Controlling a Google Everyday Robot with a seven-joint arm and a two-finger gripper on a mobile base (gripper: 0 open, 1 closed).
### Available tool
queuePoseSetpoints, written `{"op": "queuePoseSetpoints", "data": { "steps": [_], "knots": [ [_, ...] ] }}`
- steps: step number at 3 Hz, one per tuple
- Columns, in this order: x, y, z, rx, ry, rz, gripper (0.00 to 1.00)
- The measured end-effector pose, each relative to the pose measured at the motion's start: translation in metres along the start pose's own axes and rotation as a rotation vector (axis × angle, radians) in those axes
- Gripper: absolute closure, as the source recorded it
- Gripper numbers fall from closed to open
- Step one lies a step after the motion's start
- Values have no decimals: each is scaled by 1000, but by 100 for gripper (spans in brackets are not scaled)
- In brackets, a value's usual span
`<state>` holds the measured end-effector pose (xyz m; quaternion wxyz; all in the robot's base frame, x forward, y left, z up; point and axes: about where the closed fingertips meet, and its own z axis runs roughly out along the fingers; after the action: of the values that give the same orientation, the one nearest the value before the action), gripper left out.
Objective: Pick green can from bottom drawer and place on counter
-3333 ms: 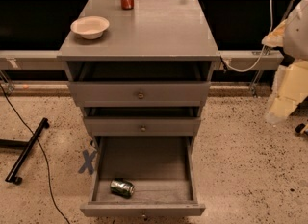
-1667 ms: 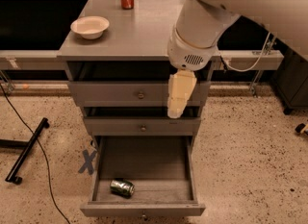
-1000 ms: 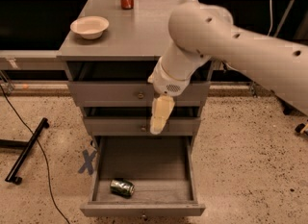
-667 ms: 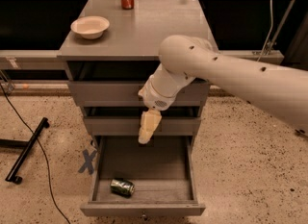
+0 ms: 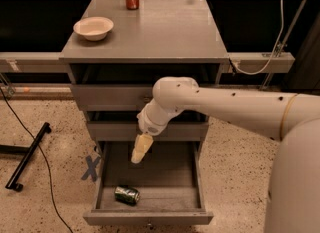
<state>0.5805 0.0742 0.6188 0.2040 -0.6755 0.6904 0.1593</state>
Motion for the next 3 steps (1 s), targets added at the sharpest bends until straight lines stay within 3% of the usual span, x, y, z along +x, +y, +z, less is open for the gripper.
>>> {"op": "queuePoseSetpoints", "data": {
  "steps": [1, 2, 3],
  "knots": [
    [23, -18, 39, 97, 0, 55, 0],
    [14, -34, 38, 158, -42, 65, 0],
    [13, -33, 39, 157, -43, 63, 0]
  ]
}}
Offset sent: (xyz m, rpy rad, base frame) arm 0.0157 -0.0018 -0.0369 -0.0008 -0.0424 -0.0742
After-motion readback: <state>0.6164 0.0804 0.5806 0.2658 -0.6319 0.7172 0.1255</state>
